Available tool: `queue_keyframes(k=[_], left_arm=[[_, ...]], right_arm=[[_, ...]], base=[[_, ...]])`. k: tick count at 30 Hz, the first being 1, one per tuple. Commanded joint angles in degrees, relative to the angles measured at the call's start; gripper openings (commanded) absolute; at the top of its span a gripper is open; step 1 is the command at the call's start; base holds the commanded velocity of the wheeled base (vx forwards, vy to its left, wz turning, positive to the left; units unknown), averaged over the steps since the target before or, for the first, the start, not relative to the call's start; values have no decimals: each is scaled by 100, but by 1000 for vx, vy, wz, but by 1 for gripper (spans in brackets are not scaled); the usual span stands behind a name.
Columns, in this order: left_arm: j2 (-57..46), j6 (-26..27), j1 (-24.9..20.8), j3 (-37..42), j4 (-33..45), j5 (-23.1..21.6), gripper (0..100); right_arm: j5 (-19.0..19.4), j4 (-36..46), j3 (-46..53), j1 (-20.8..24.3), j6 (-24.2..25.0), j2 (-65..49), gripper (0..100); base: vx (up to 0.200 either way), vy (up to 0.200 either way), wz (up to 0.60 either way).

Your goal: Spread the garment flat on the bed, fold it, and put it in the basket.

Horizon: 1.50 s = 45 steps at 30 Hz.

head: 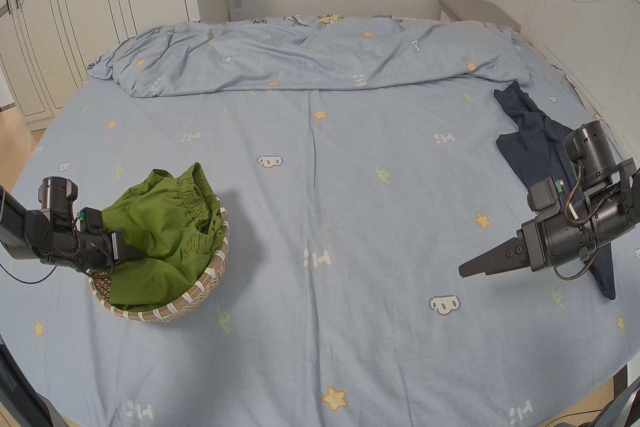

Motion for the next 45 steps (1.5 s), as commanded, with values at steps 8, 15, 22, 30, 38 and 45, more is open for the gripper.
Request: queue_keyframes(k=[8,15,22,30,38,45], left_arm=[[-1372,-186,-67,259,22,68,100],[-2752,-98,-93,637,49,68,100],[-4729,-115,-102,1200,75,68,100],[-7050,-98,-102,2026,462,68,100],[-9475,-45,-1614,2351,2466,68,100],[-10222,-80,-1834,2386,3248,103,100]], right_arm=[[3,-2,1,-5,-6,-6,100],[3,-2,1,3,-6,-269,100],[-59,-2,265,118,-15,-1799,100],[-393,-555,1469,-1183,-718,-3926,100],[-296,-766,2462,-1878,-797,-5965,100],[-296,183,2462,-1429,-753,-6571,100]], base=[[0,0,0],[0,0,0],[0,0,0],[0,0,0],[0,0,0],[0,0,0]])
